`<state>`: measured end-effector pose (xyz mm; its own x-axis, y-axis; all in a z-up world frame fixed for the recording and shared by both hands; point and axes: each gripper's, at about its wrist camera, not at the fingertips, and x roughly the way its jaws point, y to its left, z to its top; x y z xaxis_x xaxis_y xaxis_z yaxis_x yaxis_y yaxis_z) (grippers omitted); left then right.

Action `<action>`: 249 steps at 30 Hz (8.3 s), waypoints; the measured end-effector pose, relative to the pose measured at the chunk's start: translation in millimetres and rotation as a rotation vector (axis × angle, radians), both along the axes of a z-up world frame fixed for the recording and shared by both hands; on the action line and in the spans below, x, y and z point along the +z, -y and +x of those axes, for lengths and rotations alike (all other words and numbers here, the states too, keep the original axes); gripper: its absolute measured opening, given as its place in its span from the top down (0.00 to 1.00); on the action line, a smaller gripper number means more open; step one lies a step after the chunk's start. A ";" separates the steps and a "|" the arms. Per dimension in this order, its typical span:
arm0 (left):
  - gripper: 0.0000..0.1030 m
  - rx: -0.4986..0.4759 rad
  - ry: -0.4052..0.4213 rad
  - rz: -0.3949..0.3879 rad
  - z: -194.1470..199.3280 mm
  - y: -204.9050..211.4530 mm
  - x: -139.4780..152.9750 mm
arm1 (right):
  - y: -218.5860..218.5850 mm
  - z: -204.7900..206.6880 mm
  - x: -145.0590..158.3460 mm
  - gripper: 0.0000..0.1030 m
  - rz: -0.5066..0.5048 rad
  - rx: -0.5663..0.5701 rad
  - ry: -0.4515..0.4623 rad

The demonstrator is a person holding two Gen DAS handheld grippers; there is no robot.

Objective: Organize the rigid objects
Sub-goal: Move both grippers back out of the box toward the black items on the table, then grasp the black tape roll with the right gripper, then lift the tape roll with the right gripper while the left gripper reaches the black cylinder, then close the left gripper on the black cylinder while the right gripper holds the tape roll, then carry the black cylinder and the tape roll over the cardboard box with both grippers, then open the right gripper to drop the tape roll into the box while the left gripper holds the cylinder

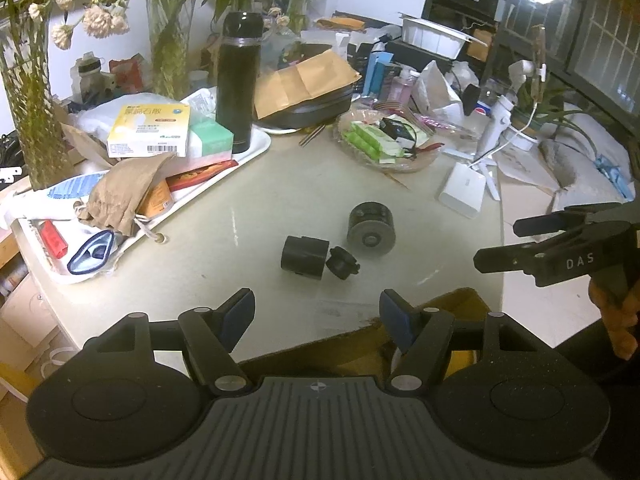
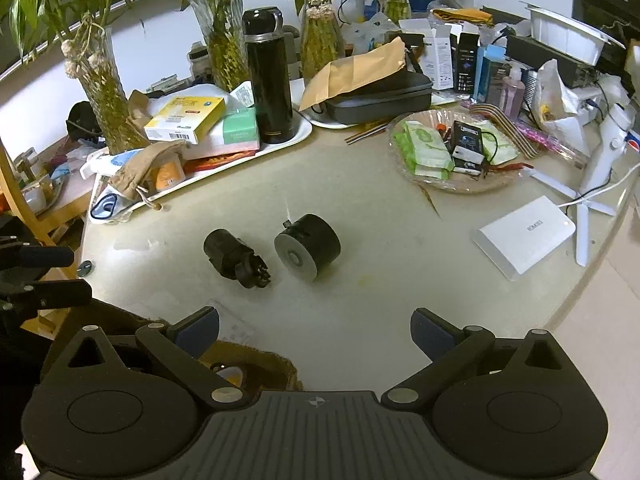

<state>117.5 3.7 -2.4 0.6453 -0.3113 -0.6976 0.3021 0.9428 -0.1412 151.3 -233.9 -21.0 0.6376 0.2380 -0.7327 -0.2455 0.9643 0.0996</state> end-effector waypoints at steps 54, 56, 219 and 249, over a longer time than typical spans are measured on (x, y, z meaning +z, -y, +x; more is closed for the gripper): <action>0.33 -0.034 -0.027 0.013 35.4 7.6 -40.4 | -45.6 138.1 -96.3 0.58 -0.023 0.184 -0.028; 0.33 -0.032 -0.028 0.014 35.8 7.9 -40.7 | -48.9 137.3 -96.5 0.58 -0.039 0.183 -0.029; 0.48 -0.054 0.013 0.080 -86.9 2.2 10.7 | 3.3 -93.5 24.4 0.58 0.131 0.081 0.009; 0.48 -0.051 -0.022 0.066 -89.4 -16.9 -8.2 | -30.1 -79.4 10.8 0.58 0.119 0.133 -0.055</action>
<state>28.1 20.6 -10.5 0.6144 -0.2958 -0.7314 0.3474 0.9338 -0.0859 71.8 -203.8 -10.2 0.5544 0.4043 -0.7274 -0.3611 0.9044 0.2275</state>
